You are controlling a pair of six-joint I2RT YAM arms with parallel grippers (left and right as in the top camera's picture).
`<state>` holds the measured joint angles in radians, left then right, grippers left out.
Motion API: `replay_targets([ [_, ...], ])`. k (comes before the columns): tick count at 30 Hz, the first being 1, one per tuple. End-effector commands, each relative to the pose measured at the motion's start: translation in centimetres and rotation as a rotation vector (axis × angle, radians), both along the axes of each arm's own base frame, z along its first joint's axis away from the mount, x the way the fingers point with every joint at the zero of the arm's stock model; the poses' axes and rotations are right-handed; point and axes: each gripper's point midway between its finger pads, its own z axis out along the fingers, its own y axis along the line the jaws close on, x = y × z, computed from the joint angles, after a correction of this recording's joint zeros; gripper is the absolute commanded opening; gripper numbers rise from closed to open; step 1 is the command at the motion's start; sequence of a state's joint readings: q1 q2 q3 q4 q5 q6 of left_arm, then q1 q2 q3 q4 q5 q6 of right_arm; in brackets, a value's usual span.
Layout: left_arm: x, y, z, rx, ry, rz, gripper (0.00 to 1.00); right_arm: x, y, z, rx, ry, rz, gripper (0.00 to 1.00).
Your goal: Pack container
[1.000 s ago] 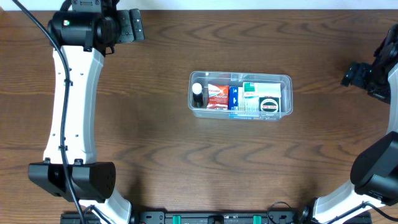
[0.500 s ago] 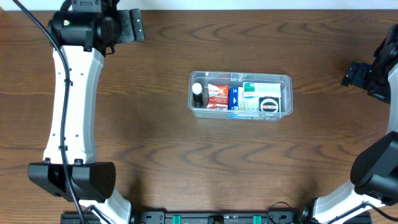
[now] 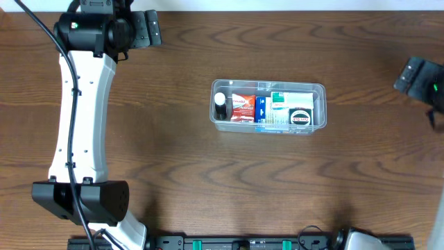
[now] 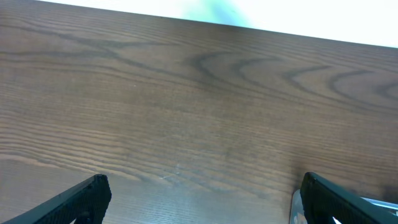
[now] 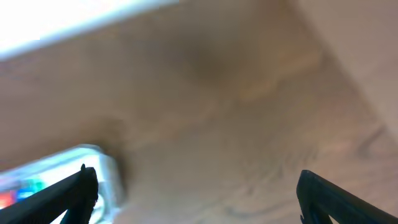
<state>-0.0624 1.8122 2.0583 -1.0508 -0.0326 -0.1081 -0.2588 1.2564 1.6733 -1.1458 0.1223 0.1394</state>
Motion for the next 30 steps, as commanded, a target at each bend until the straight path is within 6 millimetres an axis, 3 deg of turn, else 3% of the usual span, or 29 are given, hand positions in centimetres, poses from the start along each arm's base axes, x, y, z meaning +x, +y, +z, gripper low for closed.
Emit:
replay_targets([
  [1,0.0,0.0,-0.3,-0.003,0.009,0.006,0.98,-3.4,2.3,4.2,-0.046,-0.135,0.055,0.99],
  [4,0.0,0.0,-0.3,-0.003,0.009,0.006,0.98,-7.1,4.4,7.0,-0.089,-0.242,0.117,0.99],
  [10,0.0,0.0,-0.3,-0.002,0.009,0.005,0.98,-14.4,7.5,9.4,-0.115,-0.390,0.249,0.99],
  [14,0.0,0.0,-0.3,-0.002,0.009,0.005,0.98,-18.6,8.7,9.7,-0.100,-0.478,0.337,0.99],
  [17,0.0,0.0,-0.3,-0.003,0.009,0.006,0.98,-20.6,9.1,8.8,-0.078,-0.523,0.383,0.99],
  [22,0.0,0.0,-0.3,-0.002,0.009,0.005,0.98,-21.5,9.3,4.5,-0.055,-0.502,0.416,0.99],
  [25,0.0,0.0,-0.3,-0.003,0.009,0.006,0.98,-20.3,9.5,2.1,-0.056,-0.512,0.415,0.99],
  [30,0.0,0.0,-0.3,-0.003,0.009,0.006,0.98,-16.6,9.9,-1.4,-0.065,-0.580,0.392,0.99],
])
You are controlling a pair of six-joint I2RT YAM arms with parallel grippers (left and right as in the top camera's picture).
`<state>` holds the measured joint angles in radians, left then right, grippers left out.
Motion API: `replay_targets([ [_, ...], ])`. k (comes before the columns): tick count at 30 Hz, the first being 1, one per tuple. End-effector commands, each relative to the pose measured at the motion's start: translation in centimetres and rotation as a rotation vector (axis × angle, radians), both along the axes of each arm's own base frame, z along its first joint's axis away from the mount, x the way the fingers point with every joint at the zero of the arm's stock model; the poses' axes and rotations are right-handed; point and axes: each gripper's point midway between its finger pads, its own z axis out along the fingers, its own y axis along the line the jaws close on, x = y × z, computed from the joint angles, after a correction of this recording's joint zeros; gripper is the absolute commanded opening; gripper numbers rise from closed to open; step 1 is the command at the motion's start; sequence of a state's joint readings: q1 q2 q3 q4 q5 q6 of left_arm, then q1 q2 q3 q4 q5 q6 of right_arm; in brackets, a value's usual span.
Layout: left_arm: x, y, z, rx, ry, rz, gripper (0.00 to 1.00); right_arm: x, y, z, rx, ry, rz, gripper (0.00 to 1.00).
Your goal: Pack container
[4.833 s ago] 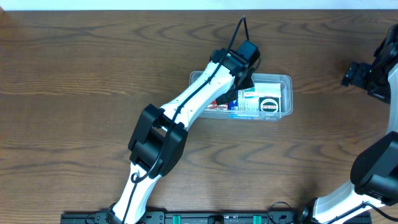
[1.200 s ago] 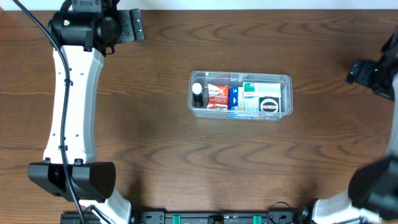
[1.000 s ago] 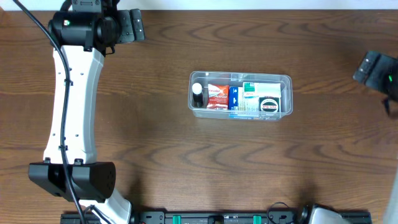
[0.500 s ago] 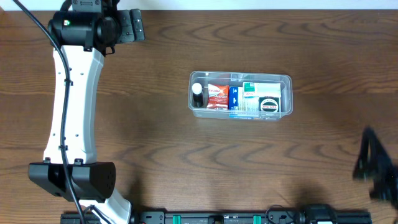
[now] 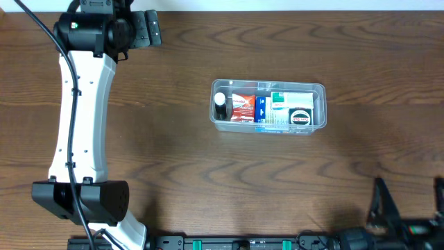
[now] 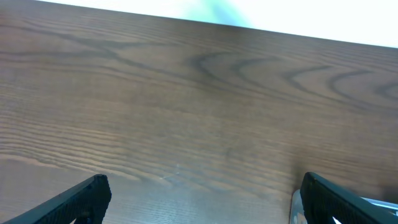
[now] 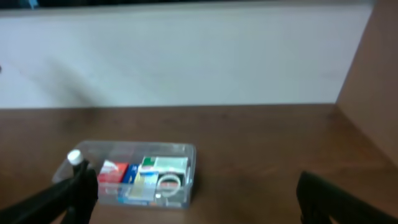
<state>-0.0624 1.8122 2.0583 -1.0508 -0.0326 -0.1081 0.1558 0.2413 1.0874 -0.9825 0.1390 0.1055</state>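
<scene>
A clear plastic container (image 5: 267, 105) sits mid-table, also seen in the right wrist view (image 7: 134, 174). It holds a white-capped bottle (image 5: 220, 104), a red box (image 5: 243, 105), a blue box (image 5: 261, 108), a green-and-white box (image 5: 283, 99) and a tape roll (image 5: 300, 117). My left gripper (image 5: 149, 29) is at the far left edge of the table, open (image 6: 205, 205) and empty over bare wood. A corner of the container (image 6: 298, 208) shows by its right finger. My right gripper (image 5: 409, 198) is at the near right edge, open (image 7: 196, 199) and empty, well back from the container.
The dark wooden table (image 5: 173, 153) carries only the container. A pale wall (image 7: 186, 56) runs behind its far edge. A brown panel (image 7: 373, 74) stands at the right. The left arm's white link (image 5: 80, 118) stretches along the left side.
My right gripper has gone from the far right edge of the table to the near right edge, and its camera now faces the container. The left arm and the container are unchanged.
</scene>
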Motion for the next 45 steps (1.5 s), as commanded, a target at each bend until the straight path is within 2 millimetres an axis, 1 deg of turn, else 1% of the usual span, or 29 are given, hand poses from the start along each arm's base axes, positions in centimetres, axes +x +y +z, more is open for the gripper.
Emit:
replay_targets([
  [1,0.0,0.0,-0.3,-0.003,0.009,0.006,0.98,2.1,0.2,-3.1,0.007,-0.006,-0.008,0.99],
  [7,0.0,0.0,-0.3,-0.003,0.009,0.006,0.98,8.0,1.3,-7.0,0.026,-0.123,0.004,0.99],
  [9,0.0,0.0,-0.3,-0.002,0.009,0.005,0.98,9.4,1.4,-8.0,0.033,-0.175,0.001,0.99],
  [11,0.0,0.0,-0.3,-0.003,0.009,0.006,0.98,10.5,1.5,-9.0,0.039,-0.221,-0.002,0.99],
  [14,0.0,0.0,-0.3,-0.002,0.009,0.005,0.98,11.5,1.7,-10.8,0.043,-0.265,0.011,0.99],
  [19,0.0,0.0,-0.3,-0.003,0.009,0.006,0.98,11.7,1.8,-13.2,0.040,-0.280,0.025,0.99],
  [25,0.0,0.0,-0.3,-0.003,0.009,0.006,0.98,11.8,1.1,-15.3,0.034,-0.269,-0.005,0.99],
  [27,0.0,0.0,-0.3,-0.003,0.009,0.006,0.98,11.9,1.1,-15.8,0.000,-0.259,-0.004,0.99],
  [31,0.0,0.0,-0.3,-0.003,0.009,0.006,0.98,12.1,1.4,-17.5,-0.075,-0.204,0.018,0.99],
  [36,0.0,0.0,-0.3,-0.003,0.009,0.006,0.98,12.1,1.4,-19.7,-0.086,-0.114,0.022,0.99],
  [40,0.0,0.0,-0.3,-0.003,0.009,0.006,0.98,12.1,1.4,-20.9,-0.087,-0.066,0.024,0.99],
  [45,0.0,0.0,-0.3,-0.003,0.009,0.006,0.98,12.1,1.6,-20.9,-0.084,-0.066,0.031,0.99],
])
